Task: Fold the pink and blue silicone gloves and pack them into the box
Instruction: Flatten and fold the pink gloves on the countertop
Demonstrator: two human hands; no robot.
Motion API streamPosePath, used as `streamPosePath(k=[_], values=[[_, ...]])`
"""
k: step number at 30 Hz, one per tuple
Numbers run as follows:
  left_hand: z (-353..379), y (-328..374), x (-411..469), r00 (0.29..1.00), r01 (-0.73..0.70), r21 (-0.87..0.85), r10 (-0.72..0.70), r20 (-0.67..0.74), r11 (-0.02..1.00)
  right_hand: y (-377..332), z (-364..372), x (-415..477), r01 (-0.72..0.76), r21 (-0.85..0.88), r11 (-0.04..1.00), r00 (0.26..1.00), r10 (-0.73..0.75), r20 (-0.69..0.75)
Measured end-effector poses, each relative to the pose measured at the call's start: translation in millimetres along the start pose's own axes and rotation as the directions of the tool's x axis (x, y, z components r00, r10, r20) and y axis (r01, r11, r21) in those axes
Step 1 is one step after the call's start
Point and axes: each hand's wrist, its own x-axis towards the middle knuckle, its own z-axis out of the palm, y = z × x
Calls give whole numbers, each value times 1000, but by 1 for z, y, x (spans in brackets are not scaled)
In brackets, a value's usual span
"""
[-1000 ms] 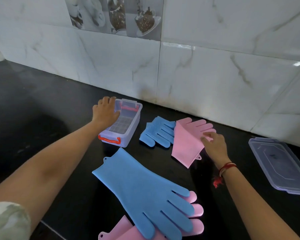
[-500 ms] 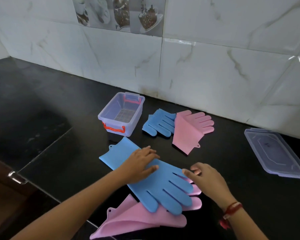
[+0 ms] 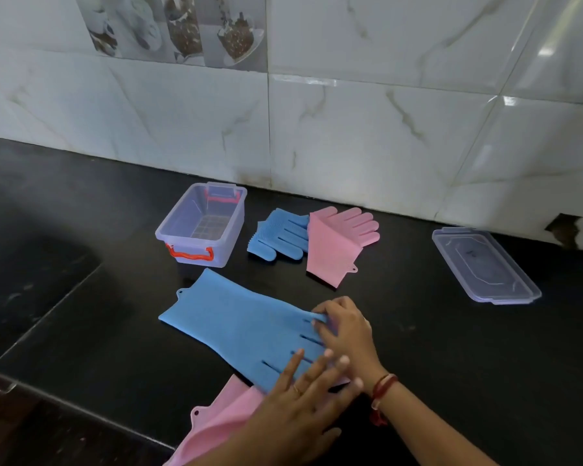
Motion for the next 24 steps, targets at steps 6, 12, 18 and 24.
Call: streamPosePath(k=[6, 12, 18, 24], values=[[12, -4, -9, 989, 148, -56, -149, -11, 987, -21, -12, 34, 101, 217, 971, 979, -57, -196], [3, -17, -3, 926, 371, -138, -353, 134, 918, -12, -41, 75, 98, 273, 957, 958, -17, -286], [16, -32, 13, 890, 442, -126, -417, 183, 888, 3, -65, 138, 90, 210, 973, 919, 0, -393], [19, -60, 35, 888, 455, -103, -441, 131, 885, 5, -100, 188, 70, 221, 973, 845, 60, -532]])
